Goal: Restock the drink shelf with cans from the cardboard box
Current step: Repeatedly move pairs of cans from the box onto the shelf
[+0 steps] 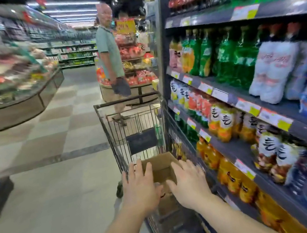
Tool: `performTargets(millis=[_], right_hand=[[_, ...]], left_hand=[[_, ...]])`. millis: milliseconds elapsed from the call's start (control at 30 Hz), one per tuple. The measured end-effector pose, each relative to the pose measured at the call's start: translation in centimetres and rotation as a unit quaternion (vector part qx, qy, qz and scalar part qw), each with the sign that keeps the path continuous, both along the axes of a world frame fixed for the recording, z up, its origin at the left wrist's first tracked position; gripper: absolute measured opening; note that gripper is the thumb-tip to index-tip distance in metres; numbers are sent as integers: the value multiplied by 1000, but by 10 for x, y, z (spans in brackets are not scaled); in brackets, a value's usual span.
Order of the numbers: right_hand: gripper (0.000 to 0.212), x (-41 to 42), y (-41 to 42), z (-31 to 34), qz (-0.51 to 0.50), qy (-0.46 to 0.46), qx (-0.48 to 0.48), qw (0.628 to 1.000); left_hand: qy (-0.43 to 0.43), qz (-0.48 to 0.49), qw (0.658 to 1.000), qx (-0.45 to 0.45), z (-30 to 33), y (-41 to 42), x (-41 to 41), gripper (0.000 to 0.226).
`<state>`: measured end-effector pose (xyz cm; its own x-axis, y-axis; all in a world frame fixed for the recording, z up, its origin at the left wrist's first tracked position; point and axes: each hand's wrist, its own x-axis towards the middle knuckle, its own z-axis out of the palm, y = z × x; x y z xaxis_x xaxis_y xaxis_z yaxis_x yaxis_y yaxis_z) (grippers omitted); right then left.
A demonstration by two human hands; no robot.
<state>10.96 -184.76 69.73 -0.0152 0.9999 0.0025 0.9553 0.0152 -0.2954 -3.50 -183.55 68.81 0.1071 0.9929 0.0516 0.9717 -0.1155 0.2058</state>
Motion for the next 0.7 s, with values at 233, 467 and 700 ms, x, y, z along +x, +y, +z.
performTargets(millis=[233,467,700], right_hand=[[62,-29,122,-34,-33,1,-14,999],[64,-59,219,-78,-147,30,-74,986],[66,-57,245,-125,-252,52,-118,959]], left_hand=[[-24,-35,999,-12,-40,134,-27,75],[7,-191,980,-47,-73,262,-66,74],[21,-296,951,-89,-107,328,-46,73]])
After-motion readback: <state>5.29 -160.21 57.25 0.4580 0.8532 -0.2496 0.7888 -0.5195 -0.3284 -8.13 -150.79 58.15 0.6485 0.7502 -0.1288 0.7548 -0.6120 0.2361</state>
